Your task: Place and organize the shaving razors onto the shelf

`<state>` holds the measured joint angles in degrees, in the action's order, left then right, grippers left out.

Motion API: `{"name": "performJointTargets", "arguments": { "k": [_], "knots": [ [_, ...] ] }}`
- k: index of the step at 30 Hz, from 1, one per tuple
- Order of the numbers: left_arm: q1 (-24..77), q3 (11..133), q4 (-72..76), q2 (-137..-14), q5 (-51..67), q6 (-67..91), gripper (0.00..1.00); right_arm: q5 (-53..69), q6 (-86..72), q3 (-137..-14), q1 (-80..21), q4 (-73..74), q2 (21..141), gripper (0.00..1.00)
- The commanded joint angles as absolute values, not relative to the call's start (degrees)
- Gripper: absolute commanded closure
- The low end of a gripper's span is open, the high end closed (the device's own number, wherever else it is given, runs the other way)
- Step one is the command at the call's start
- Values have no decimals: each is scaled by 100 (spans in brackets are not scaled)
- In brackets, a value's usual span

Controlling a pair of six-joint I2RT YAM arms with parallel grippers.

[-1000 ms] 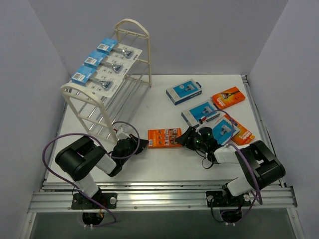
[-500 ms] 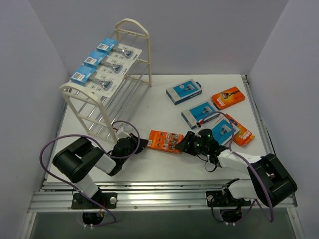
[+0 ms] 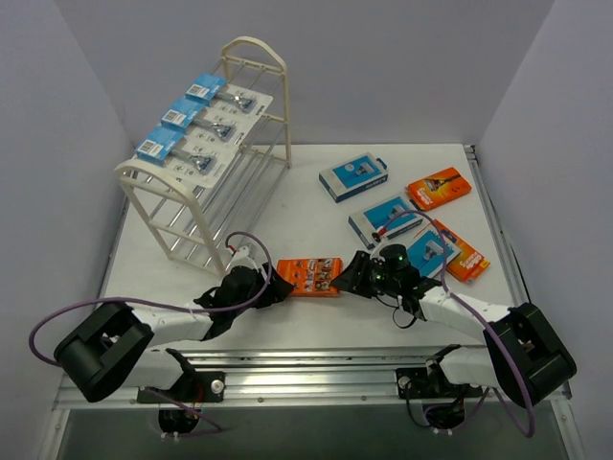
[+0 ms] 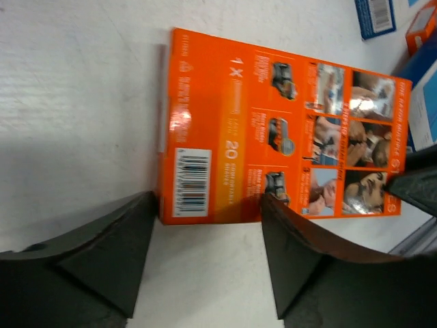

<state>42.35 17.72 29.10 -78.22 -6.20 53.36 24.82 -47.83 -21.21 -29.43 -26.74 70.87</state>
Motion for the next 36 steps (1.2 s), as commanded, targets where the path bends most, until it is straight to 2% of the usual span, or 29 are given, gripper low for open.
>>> {"name": "performJointTargets", "arguments": {
  "k": [1,4,8,12,23,26,29,32,33,35,36],
  "knots": [
    [4622,1951,1091,-7454,-360,4826,25,2935,-4878,-2382,-3050,-3172,6926,100],
    [4868,2100,819,-7181,-623,4606,18,2927,-4896,-2373,-3050,-3199,6952,100],
    [5325,2407,414,-7215,-1063,4299,14,2953,-4931,-2364,-3050,-3261,6970,100],
    [5467,2672,141,-7426,-1292,4289,14,3014,-4974,-2355,-3041,-3322,6961,100],
    [5555,2443,694,-7813,-1318,4430,14,3208,-5019,-2557,-3374,-3287,6855,99],
    [5555,2435,773,-7910,-1327,4412,14,3138,-5001,-2654,-3681,-3296,7013,91],
    [5555,2470,844,-8015,-1318,4403,14,3033,-5001,-2707,-3867,-3348,7233,77],
    [5555,2470,932,-8112,-1318,4386,14,2953,-5018,-2751,-3973,-3454,7488,60],
    [5555,2478,958,-8130,-1310,4386,14,2918,-5010,-2812,-4007,-3480,7558,51],
    [5555,2452,1010,-8156,-1318,4394,14,2900,-4957,-2909,-4025,-3524,7795,49],
    [5555,2443,1046,-8165,-1318,4395,14,2909,-4957,-2961,-4034,-3559,7909,45]
  ]
}}
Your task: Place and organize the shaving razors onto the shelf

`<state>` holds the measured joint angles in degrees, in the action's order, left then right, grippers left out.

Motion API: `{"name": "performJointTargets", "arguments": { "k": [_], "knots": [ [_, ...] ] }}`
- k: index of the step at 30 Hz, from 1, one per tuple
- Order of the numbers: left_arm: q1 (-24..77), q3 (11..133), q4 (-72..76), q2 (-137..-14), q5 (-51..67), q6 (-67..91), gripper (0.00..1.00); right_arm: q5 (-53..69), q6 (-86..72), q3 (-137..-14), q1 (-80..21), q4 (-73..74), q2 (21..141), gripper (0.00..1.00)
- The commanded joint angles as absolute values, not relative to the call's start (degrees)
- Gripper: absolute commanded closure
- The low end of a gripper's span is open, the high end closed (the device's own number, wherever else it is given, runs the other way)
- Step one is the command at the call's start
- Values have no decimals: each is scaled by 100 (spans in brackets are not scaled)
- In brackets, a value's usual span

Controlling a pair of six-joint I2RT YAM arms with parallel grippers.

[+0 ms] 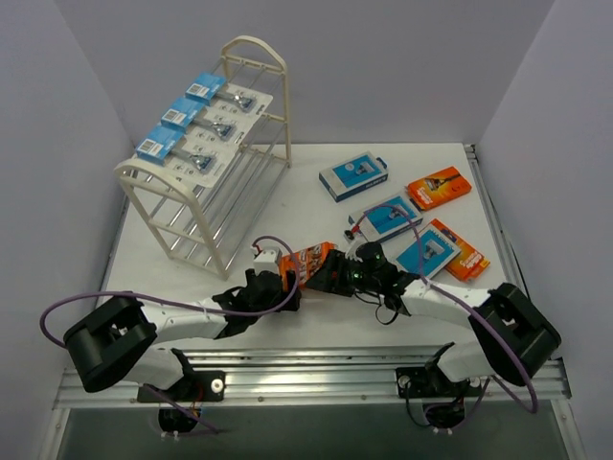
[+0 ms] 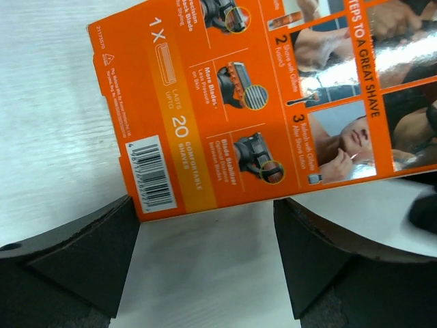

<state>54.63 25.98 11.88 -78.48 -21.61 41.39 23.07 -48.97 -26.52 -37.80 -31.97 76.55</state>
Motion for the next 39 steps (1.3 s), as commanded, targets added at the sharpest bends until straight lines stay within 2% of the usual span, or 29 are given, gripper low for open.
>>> {"name": "performJointTargets", "arguments": {
  "k": [1,3,4,5,6,7,8,11,14,15,21,26,29,34,36,39],
  "knots": [
    [5555,2391,1089,-8165,-1318,4403,14,2935,-4957,-3084,-4034,-3664,8136,40],
    [5555,2356,1195,-8174,-1318,4430,14,2988,-4975,-3216,-4060,-3814,8349,40],
    [5555,2329,1221,-8209,-1318,4438,14,2980,-4975,-3339,-4078,-3936,8541,44],
    [5555,2329,1239,-8226,-1310,4438,14,2971,-4975,-3392,-4078,-3981,8630,51],
    [5555,2320,1248,-8244,-1310,4447,14,2945,-4966,-3462,-4069,-4008,8761,74],
    [5555,2303,1248,-8262,-1301,4456,14,2883,-4975,-3541,-4061,-4017,8797,83],
    [5555,2294,1265,-8262,-1292,4465,14,2839,-4992,-3568,-4061,-4051,8807,86],
    [5555,2189,1283,-8218,-1292,4474,14,2567,-5018,-3586,-4052,-3973,8728,73],
    [5555,2083,1292,-8104,-1301,4500,14,2338,-4983,-3507,-3956,-3894,8561,96],
    [5555,2057,1309,-8077,-1292,4500,14,2329,-4966,-3498,-3920,-3859,8517,100],
    [5563,2214,1003,-7587,-1187,4623,13,2399,-4747,-3559,-3806,-3447,8245,100],
    [5546,2294,624,-6655,-871,4860,4,2417,-3766,-3814,-3779,-2375,7691,100],
    [5502,2469,492,-5961,-406,4738,3,2846,-3115,-3823,-3709,-1734,7358,100],
    [5484,3013,-251,-5125,490,3931,2,3506,-1944,-3990,-3674,-600,6935,100],
    [5484,3409,-605,-5002,693,3466,2,3890,-2003,-3947,-3735,-702,6742,100],
    [5493,3989,-1457,-4826,870,3008,2,3815,-1890,-4087,-3876,-475,6689,100]
  ]
}}
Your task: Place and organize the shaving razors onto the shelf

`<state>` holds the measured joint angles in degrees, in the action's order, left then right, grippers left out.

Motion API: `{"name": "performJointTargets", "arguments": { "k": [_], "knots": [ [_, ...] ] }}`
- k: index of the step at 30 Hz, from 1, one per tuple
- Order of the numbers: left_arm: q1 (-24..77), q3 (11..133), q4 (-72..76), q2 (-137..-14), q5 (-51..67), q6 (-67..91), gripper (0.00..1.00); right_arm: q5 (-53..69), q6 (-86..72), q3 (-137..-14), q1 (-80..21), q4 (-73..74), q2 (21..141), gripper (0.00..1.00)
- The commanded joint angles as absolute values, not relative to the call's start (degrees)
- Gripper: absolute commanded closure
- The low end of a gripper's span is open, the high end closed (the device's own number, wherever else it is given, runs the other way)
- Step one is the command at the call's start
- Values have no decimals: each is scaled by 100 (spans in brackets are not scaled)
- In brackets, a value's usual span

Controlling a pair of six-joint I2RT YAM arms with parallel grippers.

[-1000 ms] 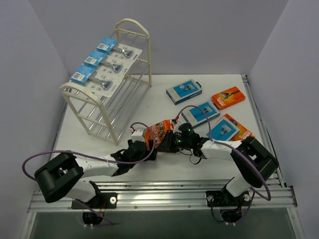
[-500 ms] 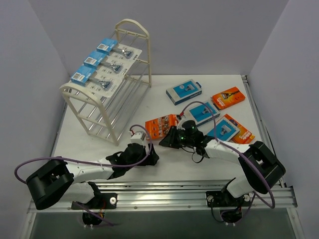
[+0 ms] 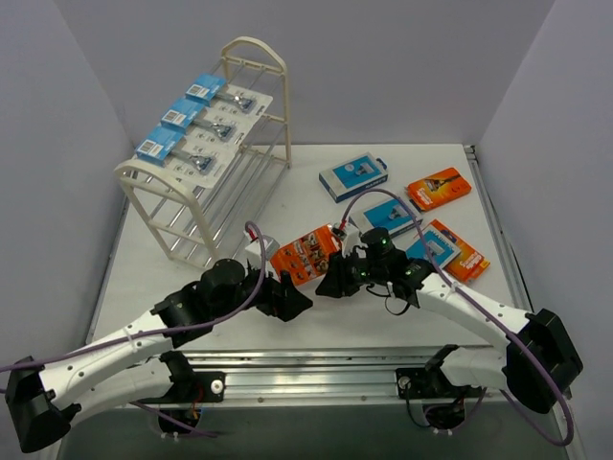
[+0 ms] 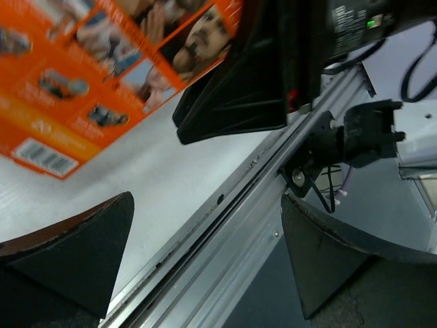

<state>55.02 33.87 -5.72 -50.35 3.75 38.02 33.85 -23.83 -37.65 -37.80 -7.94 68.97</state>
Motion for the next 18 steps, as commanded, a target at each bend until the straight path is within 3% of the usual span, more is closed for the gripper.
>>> {"name": "performJointTargets", "arguments": {
  "k": [1,8,18],
  "knots": [
    [5493,4129,-1894,-4756,879,2919,2,3832,-1890,-4104,-3876,-422,6680,100],
    [5528,5352,-3436,-3895,-149,2374,6,4183,-1548,-4595,-4052,577,6356,100],
    [5528,5897,-3911,-4289,809,1205,6,5623,-1898,-4465,-4209,-192,5889,100]
  ]
}}
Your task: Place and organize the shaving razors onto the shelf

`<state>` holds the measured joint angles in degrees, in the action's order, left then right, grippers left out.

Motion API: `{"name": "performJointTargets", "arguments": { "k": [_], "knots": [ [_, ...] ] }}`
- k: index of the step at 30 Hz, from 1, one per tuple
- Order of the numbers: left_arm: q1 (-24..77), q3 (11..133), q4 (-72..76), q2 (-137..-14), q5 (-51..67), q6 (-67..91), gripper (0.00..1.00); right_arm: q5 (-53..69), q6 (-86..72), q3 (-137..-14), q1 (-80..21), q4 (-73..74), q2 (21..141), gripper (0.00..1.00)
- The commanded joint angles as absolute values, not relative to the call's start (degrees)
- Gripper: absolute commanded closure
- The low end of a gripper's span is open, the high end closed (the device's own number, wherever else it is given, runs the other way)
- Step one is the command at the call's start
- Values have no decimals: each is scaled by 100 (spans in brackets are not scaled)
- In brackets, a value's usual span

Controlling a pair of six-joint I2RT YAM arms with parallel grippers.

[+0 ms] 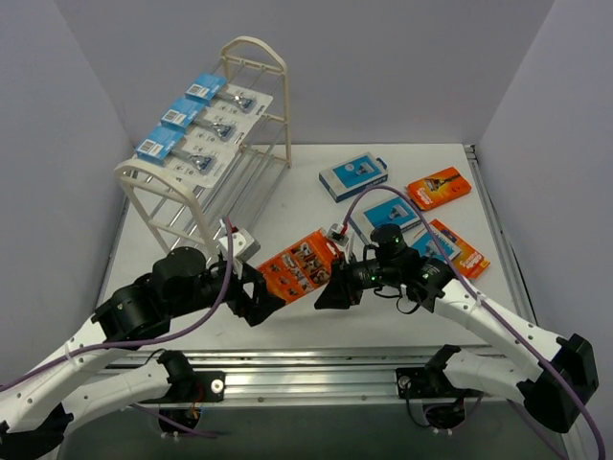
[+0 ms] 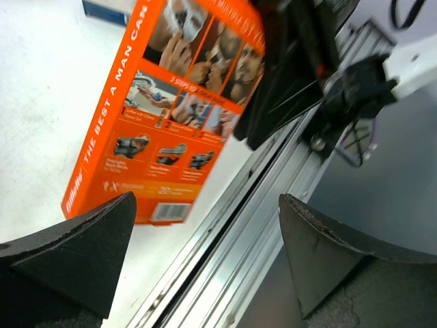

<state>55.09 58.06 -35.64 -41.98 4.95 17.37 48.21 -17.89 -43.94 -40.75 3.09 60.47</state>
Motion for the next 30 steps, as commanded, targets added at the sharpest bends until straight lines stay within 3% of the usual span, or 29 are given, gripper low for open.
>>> {"name": "performJointTargets", "arguments": {
  "k": [1,17,30],
  "knots": [
    [5520,5906,-3920,-4211,774,1126,6,5677,-1907,-4439,-4280,-246,5836,100],
    [5520,6803,-4755,-3955,70,273,6,5511,-1749,-4456,-5036,-141,6222,100],
    [5511,6188,-4377,-4192,1344,554,6,5739,-1775,-4430,-5177,-342,5810,100]
  ]
}}
